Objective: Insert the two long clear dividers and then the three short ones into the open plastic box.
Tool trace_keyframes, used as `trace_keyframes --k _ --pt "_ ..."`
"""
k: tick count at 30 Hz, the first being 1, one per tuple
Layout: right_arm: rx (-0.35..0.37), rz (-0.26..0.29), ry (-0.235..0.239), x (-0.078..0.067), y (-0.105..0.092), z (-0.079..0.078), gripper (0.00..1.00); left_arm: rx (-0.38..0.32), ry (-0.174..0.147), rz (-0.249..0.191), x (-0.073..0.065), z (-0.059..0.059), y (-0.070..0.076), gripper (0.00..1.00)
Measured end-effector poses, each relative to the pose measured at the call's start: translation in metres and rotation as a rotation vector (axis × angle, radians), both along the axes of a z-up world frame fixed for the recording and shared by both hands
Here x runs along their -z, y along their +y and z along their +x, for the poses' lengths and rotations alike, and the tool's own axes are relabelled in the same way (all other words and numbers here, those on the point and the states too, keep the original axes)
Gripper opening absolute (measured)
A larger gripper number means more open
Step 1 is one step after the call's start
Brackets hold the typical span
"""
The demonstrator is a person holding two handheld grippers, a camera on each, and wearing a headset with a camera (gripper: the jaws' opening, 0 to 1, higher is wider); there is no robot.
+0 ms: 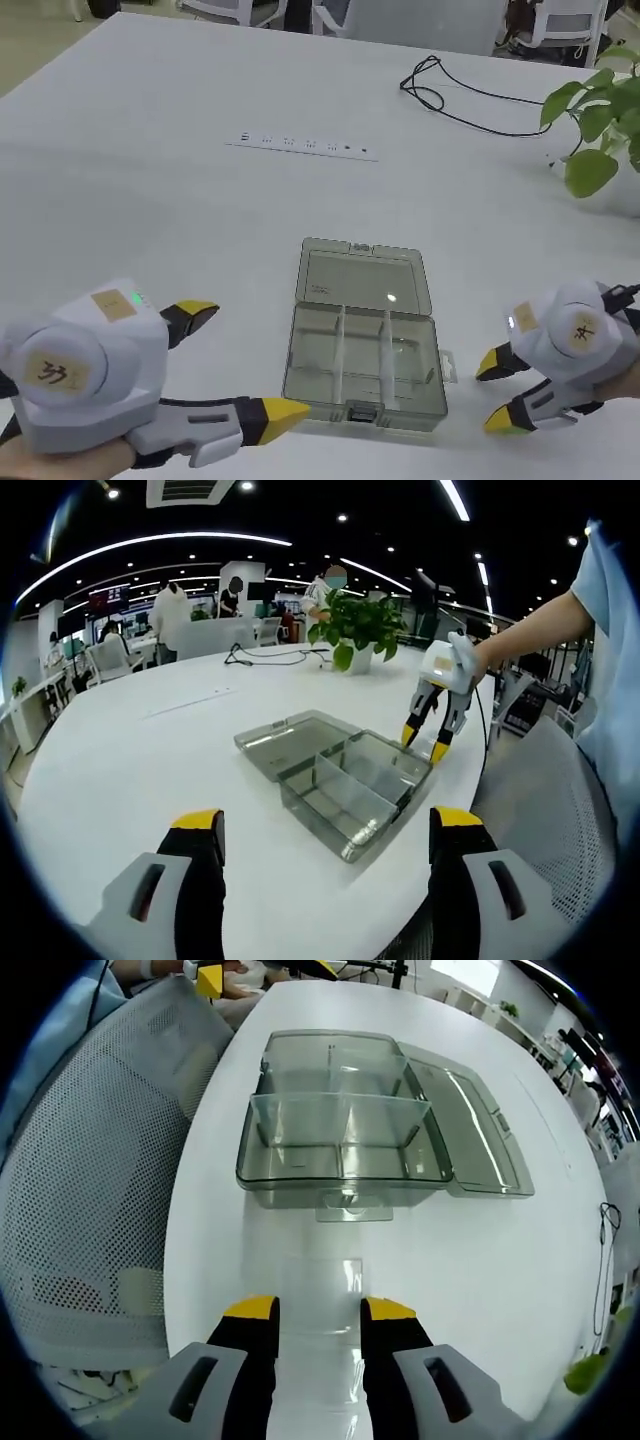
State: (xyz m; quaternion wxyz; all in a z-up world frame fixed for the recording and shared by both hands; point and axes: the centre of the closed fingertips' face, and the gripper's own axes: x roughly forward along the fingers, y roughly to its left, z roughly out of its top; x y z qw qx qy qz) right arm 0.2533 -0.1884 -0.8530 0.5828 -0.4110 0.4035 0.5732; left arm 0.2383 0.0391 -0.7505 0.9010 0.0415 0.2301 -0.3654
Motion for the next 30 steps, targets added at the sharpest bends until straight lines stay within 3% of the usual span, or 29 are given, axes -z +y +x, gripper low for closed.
trace_keyframes --k 19,23,30 --pt "0.096 0.05 -0.074 -0.022 -0.004 0.012 0.33 0.039 0.002 -0.011 0.0 0.004 -0.013 0.83" --pt "0.087 0.063 -0.111 -0.033 -0.001 0.015 0.33 0.045 0.019 -0.008 0.006 0.005 -0.015 0.84" --pt "0.082 0.112 -0.178 -0.056 0.014 0.022 0.33 0.04 0.033 -0.034 0.002 0.009 -0.019 0.82"
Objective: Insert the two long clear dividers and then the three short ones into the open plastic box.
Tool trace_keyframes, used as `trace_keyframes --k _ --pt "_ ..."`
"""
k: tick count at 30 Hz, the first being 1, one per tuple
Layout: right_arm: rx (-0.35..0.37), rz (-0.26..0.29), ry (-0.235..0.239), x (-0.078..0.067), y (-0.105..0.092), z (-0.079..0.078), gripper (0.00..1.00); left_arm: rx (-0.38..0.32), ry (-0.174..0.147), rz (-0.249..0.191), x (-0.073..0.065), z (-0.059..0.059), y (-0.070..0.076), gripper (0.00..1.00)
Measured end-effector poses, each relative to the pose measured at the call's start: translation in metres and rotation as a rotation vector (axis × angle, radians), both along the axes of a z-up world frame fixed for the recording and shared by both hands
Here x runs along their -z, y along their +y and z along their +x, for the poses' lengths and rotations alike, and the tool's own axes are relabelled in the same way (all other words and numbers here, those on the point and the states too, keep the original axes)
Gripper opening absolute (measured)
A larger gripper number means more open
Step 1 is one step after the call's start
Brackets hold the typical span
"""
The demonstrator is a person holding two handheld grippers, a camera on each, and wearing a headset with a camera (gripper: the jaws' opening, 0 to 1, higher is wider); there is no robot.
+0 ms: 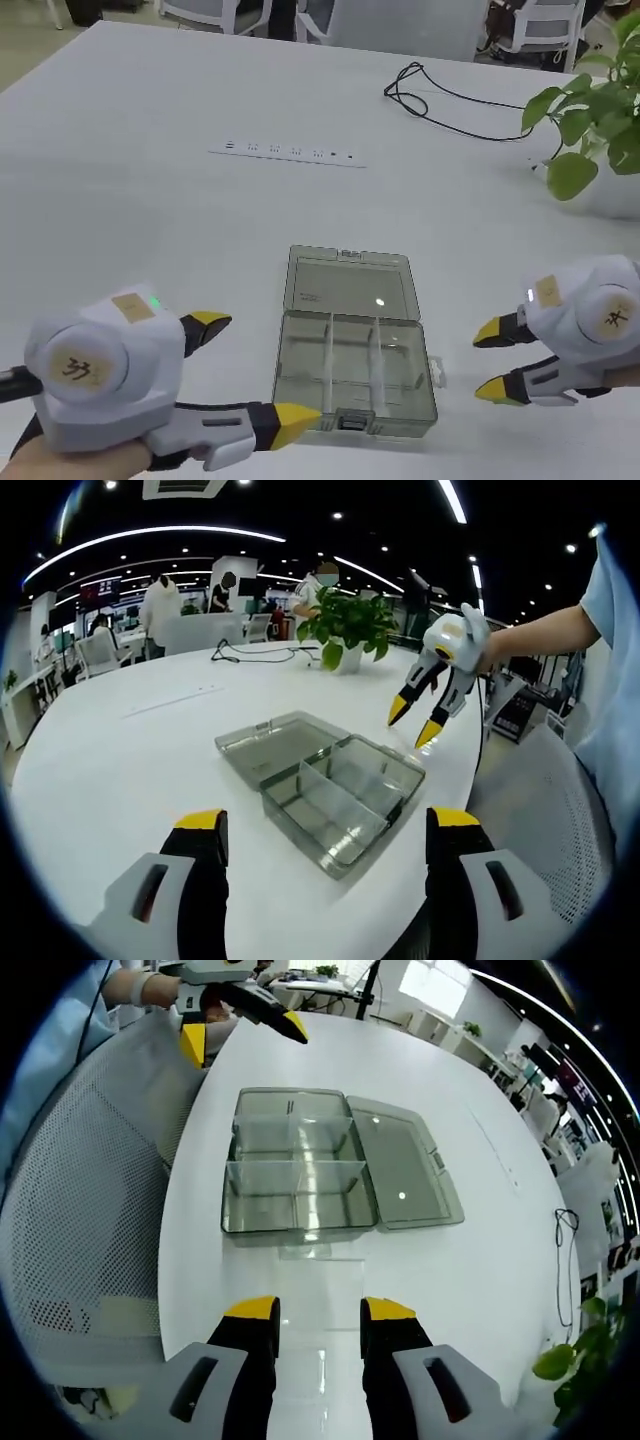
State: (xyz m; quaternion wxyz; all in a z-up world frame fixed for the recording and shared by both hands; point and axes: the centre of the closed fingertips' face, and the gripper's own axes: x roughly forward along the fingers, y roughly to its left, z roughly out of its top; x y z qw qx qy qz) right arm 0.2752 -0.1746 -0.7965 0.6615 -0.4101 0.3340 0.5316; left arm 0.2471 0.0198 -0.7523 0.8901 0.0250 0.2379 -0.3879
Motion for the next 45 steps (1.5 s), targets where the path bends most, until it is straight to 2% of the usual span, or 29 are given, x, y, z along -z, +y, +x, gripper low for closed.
trace_keyframes --k 1,5,6,7,9,11,13,15,16,19,22,23,25,27,30,31,32,33,35,36,37,39,40,41,42,43,45 --pt "-0.002 0.0 -0.02 -0.003 0.002 0.002 0.33 -0.003 0.002 -0.003 -0.001 0.001 0.0 0.82" --pt "-0.016 0.01 -0.046 -0.013 0.01 0.002 0.33 -0.008 0.017 -0.032 -0.006 0.004 -0.003 0.81" --pt "-0.018 0.01 -0.047 -0.015 0.012 0.001 0.33 -0.015 0.032 -0.041 -0.007 0.005 -0.003 0.81" --pt "-0.027 0.016 -0.073 -0.02 0.017 0.001 0.33 -0.015 0.036 -0.044 -0.008 0.005 -0.004 0.81" --pt "-0.041 0.031 -0.08 -0.026 0.025 -0.002 0.33 -0.02 0.061 -0.079 -0.012 0.007 -0.007 0.8" --pt "-0.063 0.041 -0.1 -0.032 0.034 -0.004 0.33 -0.019 0.072 -0.103 -0.015 0.008 -0.011 0.79" --pt "-0.082 0.051 -0.119 -0.038 0.042 -0.005 0.33 -0.02 0.108 -0.127 -0.015 0.009 -0.016 0.77" --pt "-0.1 0.047 -0.127 -0.042 0.047 -0.008 0.33 -0.017 0.123 -0.156 -0.017 0.009 -0.021 0.71" --pt "-0.117 0.058 -0.15 -0.046 0.053 -0.008 0.33 -0.017 0.129 -0.173 -0.018 0.009 -0.023 0.7" --pt "-0.151 0.066 -0.183 -0.056 0.064 -0.011 0.33 -0.024 0.17 -0.219 -0.019 0.008 -0.031 0.68" --pt "-0.167 0.079 -0.198 -0.062 0.074 -0.014 0.33 -0.016 0.211 -0.267 -0.022 0.005 -0.039 0.61" --pt "-0.184 0.087 -0.206 -0.065 0.079 -0.016 0.33 -0.016 0.226 -0.306 -0.026 0.005 -0.044 0.59" --pt "-0.201 0.092 -0.228 -0.069 0.086 -0.017 0.33 -0.005 0.268 -0.354 -0.029 0.002 -0.05 0.54" --pt "-0.206 0.095 -0.23 -0.07 0.09 -0.019 0.33 0.004 0.278 -0.365 -0.029 0.003 -0.053 0.46" --pt "-0.225 0.095 -0.234 -0.071 0.096 -0.022 0.33 0.011 0.302 -0.387 -0.029 0.003 -0.06 0.43" --pt "-0.243 0.092 -0.243 -0.071 0.098 -0.024 0.33 0.027 0.319 -0.404 -0.03 0.001 -0.065 0.42" --pt "-0.249 0.086 -0.245 -0.07 0.1 -0.025 0.33 0.02 0.36 -0.438 -0.032 0.0 -0.069 0.4" --pt "-0.252 0.088 -0.248 -0.071 0.101 -0.025 0.33 0.02 0.372 -0.456 -0.033 0.0 -0.071 0.39" --pt "-0.261 0.086 -0.248 -0.071 0.103 -0.027 0.33 0.025 0.385 -0.476 -0.034 0.0 -0.074 0.35" --pt "-0.267 0.086 -0.252 -0.071 0.104 -0.028 0.33 0.022 0.378 -0.476 -0.034 0.001 -0.075 0.33" --pt "-0.276 0.084 -0.258 -0.071 0.105 -0.028 0.33 0.031 0.397 -0.482 -0.034 -0.001 -0.078 0.3" --pt "-0.279 0.084 -0.258 -0.071 0.106 -0.028 0.33 0.031 0.404 -0.49 -0.034 -0.001 -0.08 0.25" --pt "-0.283 0.083 -0.263 -0.071 0.107 -0.028 0.33 0.031 0.402 -0.491 -0.034 -0.001 -0.08 0.24" --pt "-0.289 0.076 -0.267 -0.071 0.107 -0.029 0.33 0.025 0.425 -0.504 -0.033 -0.001 -0.081 0.23" --pt "-0.298 0.069 -0.279 -0.071 0.107 -0.028 0.33 0.017 0.432 -0.509 -0.032 0.0 -0.081 0.23" --pt "-0.304 0.062 -0.281 -0.071 0.107 -0.029 0.33 0.014 0.427 -0.506 -0.031 0.001 -0.081 0.23" --pt "-0.307 0.061 -0.284 -0.071 0.109 -0.03 0.33 0.01 0.438 -0.517 -0.03 0.0 -0.082 0.21"
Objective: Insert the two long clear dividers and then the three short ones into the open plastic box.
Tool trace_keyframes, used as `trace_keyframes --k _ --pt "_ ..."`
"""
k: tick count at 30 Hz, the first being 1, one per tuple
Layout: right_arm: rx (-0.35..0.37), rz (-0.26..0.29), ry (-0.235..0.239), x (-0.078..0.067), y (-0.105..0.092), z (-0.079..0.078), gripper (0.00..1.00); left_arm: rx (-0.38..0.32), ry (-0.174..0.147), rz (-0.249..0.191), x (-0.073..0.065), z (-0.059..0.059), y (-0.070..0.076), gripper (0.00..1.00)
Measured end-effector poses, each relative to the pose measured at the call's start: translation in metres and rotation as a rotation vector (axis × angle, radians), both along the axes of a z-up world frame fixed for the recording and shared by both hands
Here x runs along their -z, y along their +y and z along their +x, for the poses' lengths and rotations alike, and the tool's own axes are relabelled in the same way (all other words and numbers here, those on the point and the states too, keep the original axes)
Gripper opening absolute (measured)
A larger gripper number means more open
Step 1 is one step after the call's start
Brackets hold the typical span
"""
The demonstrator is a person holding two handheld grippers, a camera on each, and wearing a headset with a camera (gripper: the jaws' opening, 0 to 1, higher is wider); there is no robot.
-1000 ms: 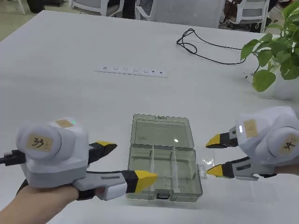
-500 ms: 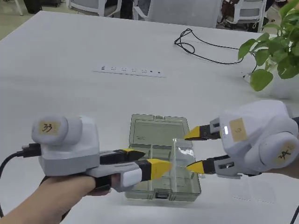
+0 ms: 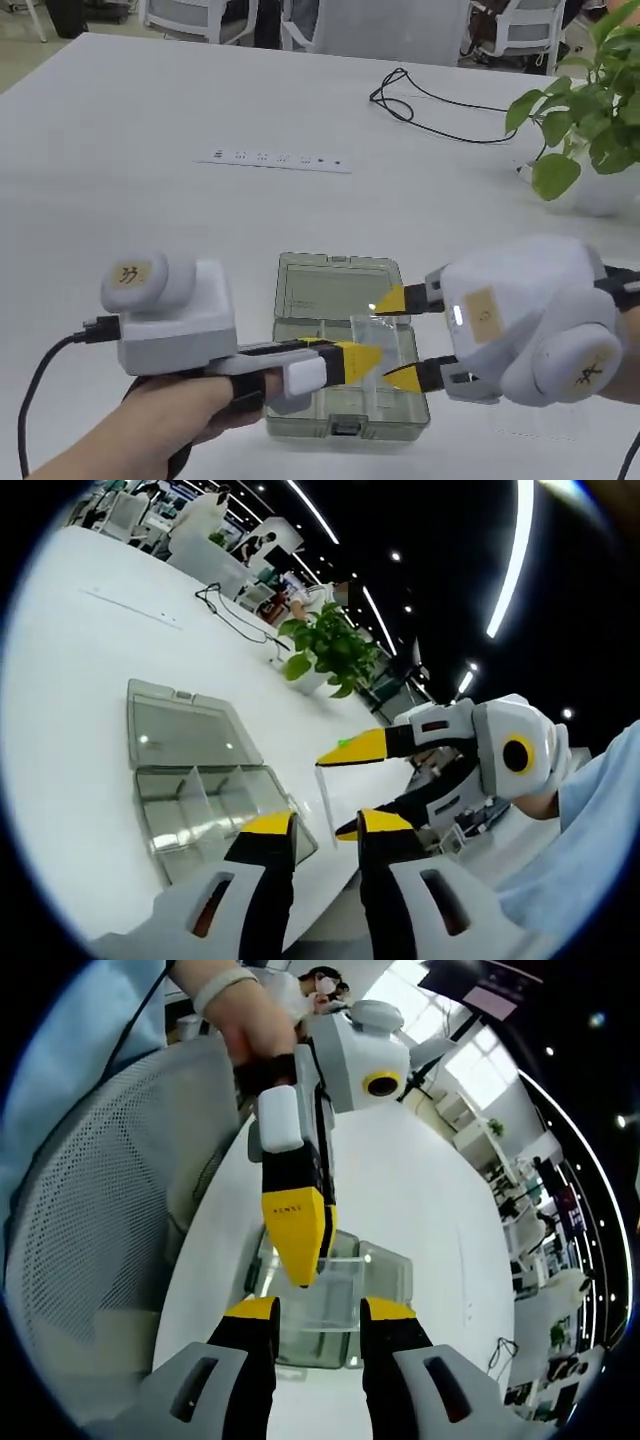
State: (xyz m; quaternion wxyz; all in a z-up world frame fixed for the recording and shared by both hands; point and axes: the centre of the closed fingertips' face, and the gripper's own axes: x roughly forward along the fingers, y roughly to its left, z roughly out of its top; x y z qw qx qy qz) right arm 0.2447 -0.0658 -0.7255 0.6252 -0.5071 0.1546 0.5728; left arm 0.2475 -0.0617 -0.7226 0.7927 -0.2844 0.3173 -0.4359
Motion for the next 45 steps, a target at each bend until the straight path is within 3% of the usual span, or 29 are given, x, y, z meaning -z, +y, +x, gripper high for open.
trace_keyframes --k 3,6,13,19,22,23,32,35,38,40,45 --pt "-0.03 -0.018 -0.026 0.0 0.003 -0.003 0.33 -0.014 0.028 -0.033 0.001 -0.001 -0.001 0.18" --pt "-0.038 -0.012 -0.019 -0.001 0.007 -0.007 0.33 -0.026 0.037 -0.043 0.002 0.0 -0.002 0.16" --pt "-0.064 -0.027 -0.057 -0.006 0.011 -0.007 0.33 -0.045 0.054 -0.062 0.004 0.0 0.001 0.1" --pt "-0.089 -0.048 -0.097 -0.007 0.013 -0.006 0.33 -0.054 0.071 -0.093 0.003 0.0 0.001 0.04" --pt "-0.105 -0.068 -0.117 -0.005 0.014 -0.007 0.33 -0.05 0.081 -0.129 -0.001 -0.001 -0.002 0.0" --pt "-0.104 -0.069 -0.115 -0.004 0.014 -0.007 0.33 -0.055 0.082 -0.114 0.002 -0.001 -0.001 0.0" --pt "-0.106 -0.073 -0.115 -0.004 0.012 -0.007 0.33 -0.043 0.094 -0.127 0.002 -0.002 -0.002 0.0" --pt "-0.109 -0.071 -0.123 -0.005 0.013 -0.006 0.33 -0.046 0.089 -0.13 0.001 -0.001 -0.002 0.0" --pt "-0.065 -0.007 -0.057 -0.009 0.017 -0.008 0.44 -0.041 0.073 -0.122 0.001 -0.001 -0.001 0.0" --pt "-0.044 0.024 -0.028 -0.014 0.018 -0.007 0.43 -0.032 0.06 -0.112 0.001 -0.002 0.0 0.0" --pt "-0.008 0.085 0.041 -0.024 0.016 -0.001 0.43 0.041 -0.031 -0.022 0.005 -0.007 0.003 0.0"
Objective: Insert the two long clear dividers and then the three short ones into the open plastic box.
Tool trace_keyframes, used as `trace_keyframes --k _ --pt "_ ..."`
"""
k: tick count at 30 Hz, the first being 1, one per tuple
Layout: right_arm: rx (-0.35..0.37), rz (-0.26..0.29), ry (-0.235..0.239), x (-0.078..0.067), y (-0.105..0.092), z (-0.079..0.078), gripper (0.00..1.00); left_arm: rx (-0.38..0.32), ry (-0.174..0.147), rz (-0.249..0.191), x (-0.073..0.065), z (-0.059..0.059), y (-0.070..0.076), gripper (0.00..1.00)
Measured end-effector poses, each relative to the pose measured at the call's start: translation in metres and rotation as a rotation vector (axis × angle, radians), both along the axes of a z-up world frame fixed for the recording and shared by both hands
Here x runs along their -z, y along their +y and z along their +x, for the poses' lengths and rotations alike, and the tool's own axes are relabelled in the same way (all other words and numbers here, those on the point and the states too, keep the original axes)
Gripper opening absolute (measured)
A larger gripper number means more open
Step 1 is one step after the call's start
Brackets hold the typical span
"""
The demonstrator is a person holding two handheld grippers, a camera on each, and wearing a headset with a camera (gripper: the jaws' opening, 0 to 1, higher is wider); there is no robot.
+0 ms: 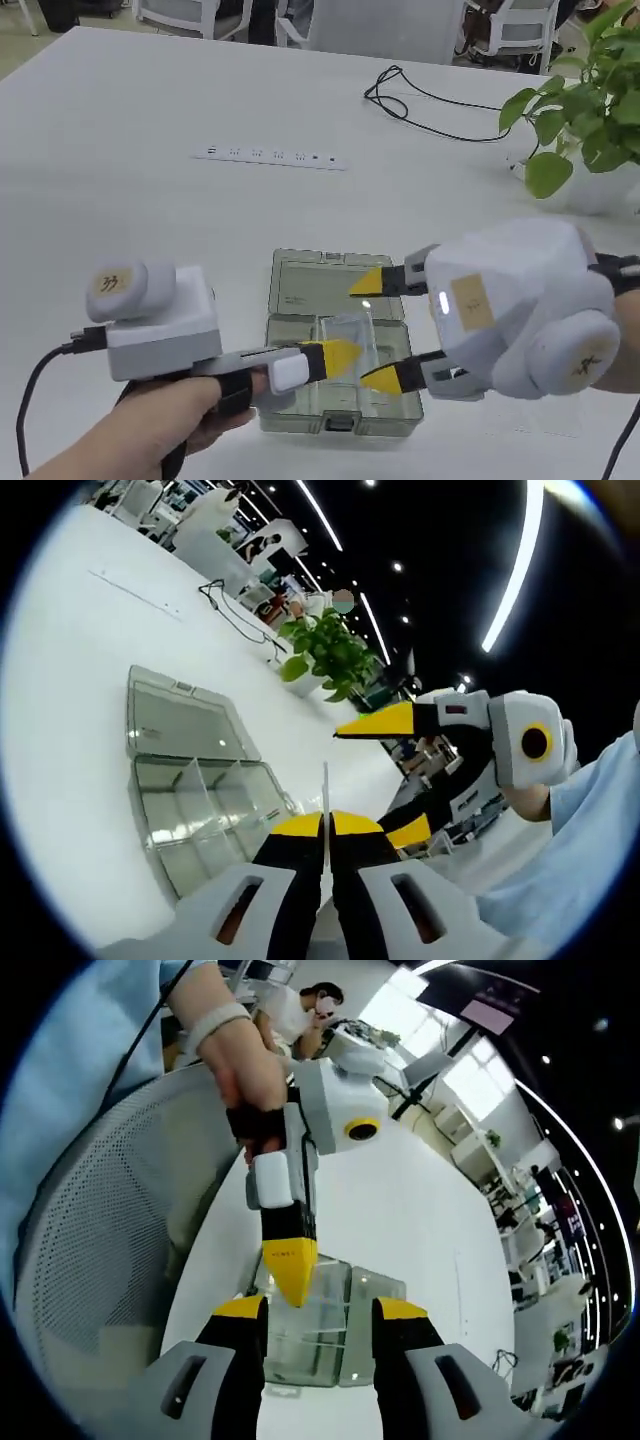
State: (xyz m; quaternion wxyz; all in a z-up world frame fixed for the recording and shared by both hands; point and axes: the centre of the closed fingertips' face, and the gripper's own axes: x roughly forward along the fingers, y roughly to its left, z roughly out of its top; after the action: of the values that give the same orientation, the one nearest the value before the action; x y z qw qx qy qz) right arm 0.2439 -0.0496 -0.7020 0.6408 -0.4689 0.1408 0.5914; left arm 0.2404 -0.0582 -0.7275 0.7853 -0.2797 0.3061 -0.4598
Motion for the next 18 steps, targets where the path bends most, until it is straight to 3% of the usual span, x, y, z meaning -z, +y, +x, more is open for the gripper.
trace_keyframes --k 2,7,8,11,15,18 --pt "0.014 0.022 0.01 -0.004 -0.002 0.003 0.42 0.031 -0.045 0.023 -0.001 -0.001 0.002 0.0" --pt "0.051 0.055 0.105 -0.007 -0.005 0.003 0.38 0.112 -0.152 0.079 -0.002 -0.004 0.003 0.0" --pt "0.047 0.063 0.108 -0.009 -0.006 0.004 0.38 0.144 -0.196 0.106 -0.001 -0.006 0.004 0.0" --pt "0.074 0.087 0.172 -0.009 -0.005 0.003 0.37 0.175 -0.236 0.119 -0.003 -0.01 0.003 0.0" --pt "0.071 0.112 0.274 -0.009 -0.002 -0.008 0.3 0.233 -0.365 0.16 -0.007 -0.014 0.004 0.0" --pt "0.064 0.113 0.308 -0.009 0.0 -0.011 0.28 0.267 -0.424 0.186 -0.008 -0.016 0.005 0.0"
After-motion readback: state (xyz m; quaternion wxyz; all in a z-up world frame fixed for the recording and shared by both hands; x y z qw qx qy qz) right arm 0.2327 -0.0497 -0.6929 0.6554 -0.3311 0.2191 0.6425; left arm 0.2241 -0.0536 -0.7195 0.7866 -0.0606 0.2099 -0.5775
